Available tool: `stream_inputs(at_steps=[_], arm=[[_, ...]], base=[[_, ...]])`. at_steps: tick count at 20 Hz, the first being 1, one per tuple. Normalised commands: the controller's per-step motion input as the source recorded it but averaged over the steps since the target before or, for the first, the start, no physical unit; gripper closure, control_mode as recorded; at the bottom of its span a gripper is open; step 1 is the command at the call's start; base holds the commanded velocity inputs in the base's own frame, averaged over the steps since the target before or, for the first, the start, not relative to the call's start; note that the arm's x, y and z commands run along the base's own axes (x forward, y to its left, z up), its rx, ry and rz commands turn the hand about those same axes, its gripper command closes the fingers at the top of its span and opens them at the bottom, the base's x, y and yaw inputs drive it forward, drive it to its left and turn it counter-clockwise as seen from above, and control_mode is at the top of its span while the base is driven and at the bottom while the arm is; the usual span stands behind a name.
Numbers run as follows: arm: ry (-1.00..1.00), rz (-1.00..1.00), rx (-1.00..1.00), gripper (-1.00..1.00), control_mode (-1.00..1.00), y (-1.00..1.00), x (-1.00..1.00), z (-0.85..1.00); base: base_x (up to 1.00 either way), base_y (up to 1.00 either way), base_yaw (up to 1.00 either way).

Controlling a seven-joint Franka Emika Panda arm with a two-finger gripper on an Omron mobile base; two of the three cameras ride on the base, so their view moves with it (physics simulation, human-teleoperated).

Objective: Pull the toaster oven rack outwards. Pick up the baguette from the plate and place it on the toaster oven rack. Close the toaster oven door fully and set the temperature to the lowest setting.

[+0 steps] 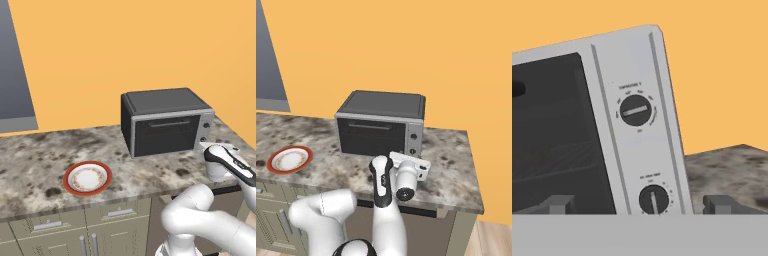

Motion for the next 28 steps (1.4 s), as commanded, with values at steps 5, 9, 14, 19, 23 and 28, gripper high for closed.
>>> stream_inputs(at_steps=[5,9,14,19,23,28], arm=[[0.00,0.00,0.00,-1.00,-1.00,-0.04,0.07,0.00],[0.00,0.00,-0.01,-1.00,-1.00,0.00,0.00,0.13],[0.00,0.00,-0.01,-1.00,-1.00,-0.06,0.00,0.21],[0.00,0.00,0.00,-1.00,-1.00,-0.12,0.00,0.13],[0.00,0.00,-0.01,-1.00,-1.00,-0.02,0.00,0.06],[0.00,0.00,-0.03,-1.00,-1.00,0.00,0.00,0.09]], base=[[0.00,0.00,0.00],[0.00,0.00,0.00],[0.00,0.00,0.00],[0.00,0.00,0.00],[0.00,0.00,0.00],[0.00,0.00,0.00]])
